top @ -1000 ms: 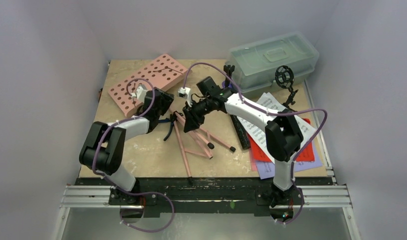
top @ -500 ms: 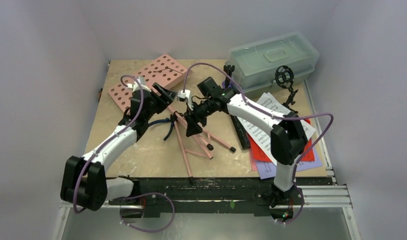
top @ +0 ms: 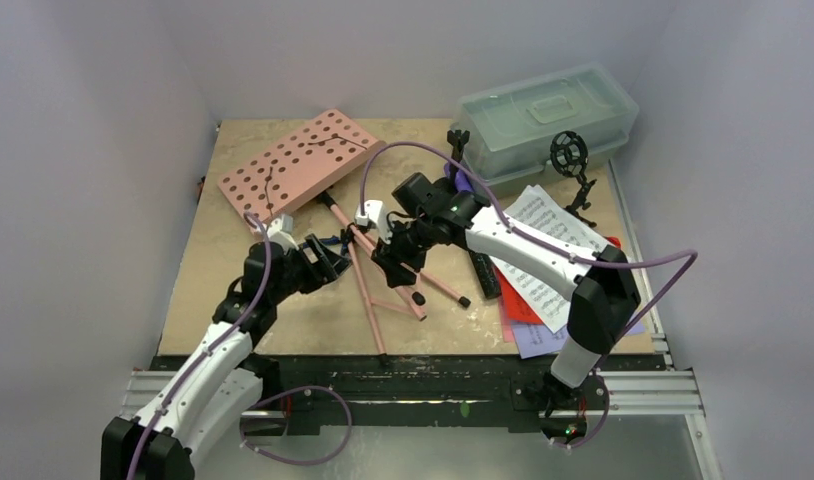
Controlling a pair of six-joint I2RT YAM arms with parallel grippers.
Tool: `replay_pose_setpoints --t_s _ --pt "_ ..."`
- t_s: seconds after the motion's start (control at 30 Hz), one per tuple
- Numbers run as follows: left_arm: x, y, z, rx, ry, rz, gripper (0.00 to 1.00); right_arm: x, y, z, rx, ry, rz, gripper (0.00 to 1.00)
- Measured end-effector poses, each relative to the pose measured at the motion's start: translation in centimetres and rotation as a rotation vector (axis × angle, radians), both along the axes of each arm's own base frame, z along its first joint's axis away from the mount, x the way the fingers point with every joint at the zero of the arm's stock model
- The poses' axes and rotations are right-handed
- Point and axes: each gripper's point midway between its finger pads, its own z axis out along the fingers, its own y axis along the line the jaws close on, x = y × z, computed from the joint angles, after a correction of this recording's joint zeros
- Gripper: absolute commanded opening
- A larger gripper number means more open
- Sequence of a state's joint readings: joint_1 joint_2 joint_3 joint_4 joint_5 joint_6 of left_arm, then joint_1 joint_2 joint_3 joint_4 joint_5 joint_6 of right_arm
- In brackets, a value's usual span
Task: Pack up the instrument practice props
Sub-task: Close the music stand at the center of the board.
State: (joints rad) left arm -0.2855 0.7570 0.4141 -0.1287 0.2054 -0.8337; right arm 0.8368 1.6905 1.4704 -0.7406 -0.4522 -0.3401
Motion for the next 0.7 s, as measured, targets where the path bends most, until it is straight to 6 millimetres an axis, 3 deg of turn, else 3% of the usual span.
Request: replay_pose_setpoints --t_s 0.17,0.27,0.33,0.4,0.57,0.7 --pt "-2.1 -0.3 -4.2 0.001 0.133 -0.006 0.71 -0.2 -0.3 -0.9 -0.061 -0.02 -0.018 0.37" --pt "-3.3 -1.3 -6.4 0.009 0.208 -0.026 0.68 0.3 -0.9 -1.2 -0.093 -0.031 -0.056 0.12" --pt "-4.3 -2.4 -7.6 0.024 0.245 -0.057 0.63 0.8 -1.6 -1.3 -0.125 -0.037 -0.09 0.01" --pt "-4.8 -3.3 -8.4 0.032 0.266 -0.079 0.58 0.8 -1.7 -1.7 -0.142 -0.02 -0.075 0.0" --pt "-4.7 -4.4 -10.0 0.022 0.285 -0.063 0.56 -2.2 -2.8 -5.8 -0.254 0.111 -0.012 0.0" --pt "-4.0 -5.7 -9.9 -0.015 0.26 -0.059 0.56 -3.5 -3.2 -6.6 -0.273 0.17 0.002 0.0"
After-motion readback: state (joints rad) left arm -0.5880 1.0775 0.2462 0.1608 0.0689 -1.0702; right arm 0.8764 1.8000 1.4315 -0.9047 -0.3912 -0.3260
